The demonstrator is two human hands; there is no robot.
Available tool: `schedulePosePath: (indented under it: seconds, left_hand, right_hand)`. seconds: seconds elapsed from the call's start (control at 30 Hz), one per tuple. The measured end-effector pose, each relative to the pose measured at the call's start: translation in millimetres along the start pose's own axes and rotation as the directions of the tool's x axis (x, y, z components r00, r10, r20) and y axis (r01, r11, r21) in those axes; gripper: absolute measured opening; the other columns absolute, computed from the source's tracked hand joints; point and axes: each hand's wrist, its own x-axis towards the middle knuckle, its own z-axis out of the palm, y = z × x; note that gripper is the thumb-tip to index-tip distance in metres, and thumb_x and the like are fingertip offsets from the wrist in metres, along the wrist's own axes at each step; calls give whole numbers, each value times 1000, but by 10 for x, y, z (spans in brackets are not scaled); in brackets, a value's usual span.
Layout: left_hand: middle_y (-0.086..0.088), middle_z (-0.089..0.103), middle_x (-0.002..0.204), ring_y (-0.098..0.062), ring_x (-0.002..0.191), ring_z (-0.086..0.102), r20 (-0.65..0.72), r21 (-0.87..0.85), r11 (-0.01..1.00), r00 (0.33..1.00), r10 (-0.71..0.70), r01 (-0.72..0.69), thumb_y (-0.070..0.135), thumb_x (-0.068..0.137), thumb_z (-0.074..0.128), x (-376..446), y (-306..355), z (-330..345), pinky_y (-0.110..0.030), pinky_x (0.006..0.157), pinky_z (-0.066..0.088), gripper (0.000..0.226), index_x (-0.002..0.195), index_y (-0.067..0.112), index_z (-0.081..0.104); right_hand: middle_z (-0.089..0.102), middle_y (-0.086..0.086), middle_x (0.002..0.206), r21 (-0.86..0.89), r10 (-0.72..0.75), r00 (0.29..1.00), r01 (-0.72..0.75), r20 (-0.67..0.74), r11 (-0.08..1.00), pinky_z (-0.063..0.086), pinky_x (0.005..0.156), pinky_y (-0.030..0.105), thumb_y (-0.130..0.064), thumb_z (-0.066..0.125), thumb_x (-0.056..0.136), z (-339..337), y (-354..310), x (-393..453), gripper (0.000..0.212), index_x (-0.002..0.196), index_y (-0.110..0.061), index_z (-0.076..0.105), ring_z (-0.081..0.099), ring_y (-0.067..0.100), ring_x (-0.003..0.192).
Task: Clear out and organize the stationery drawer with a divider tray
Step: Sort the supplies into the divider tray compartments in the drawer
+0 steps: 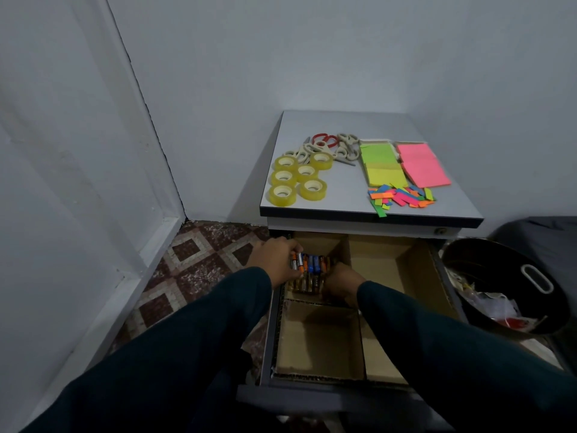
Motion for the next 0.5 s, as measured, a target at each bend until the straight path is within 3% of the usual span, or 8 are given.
schedulePosePath:
  seconds: [0.1,0.2,0.3,0.5]
  left_hand:
    - [-2,52,128,-19,117,48,23,25,999,999,24,-24,32,82,69,25,118,16,-35,100,38,48,126,24,52]
    - [-4,52,130,-22,119,47,47,40,998,998,49,-51,30,84,66,58,225,70,-34,99,38,48,128,20,51]
    - [-6,53,127,-22,117,48,65,49,996,995,71,-74,28,85,65,117,335,161,-33,97,39,46,127,18,52]
    - [-5,53,127,-23,120,46,136,74,994,988,69,-79,30,84,67,315,439,355,-35,99,38,49,129,21,50]
  right_hand:
    - [59,10,105,36,-61,997,60,47,998,57,78,30,-1,52,91,-211,-5,-210,31,121,-7,52,62,20,91]
    - [57,4,84,86,-113,992,107,60,990,51,56,22,-5,45,96,-387,41,-358,18,111,-8,54,57,13,67]
    - [57,3,79,143,-129,991,125,23,982,46,53,22,-5,40,98,-495,133,-375,19,87,-13,54,54,13,61]
    - [54,4,71,315,-109,991,128,-77,940,39,48,20,-3,37,97,-572,266,-264,26,79,-13,54,47,13,55]
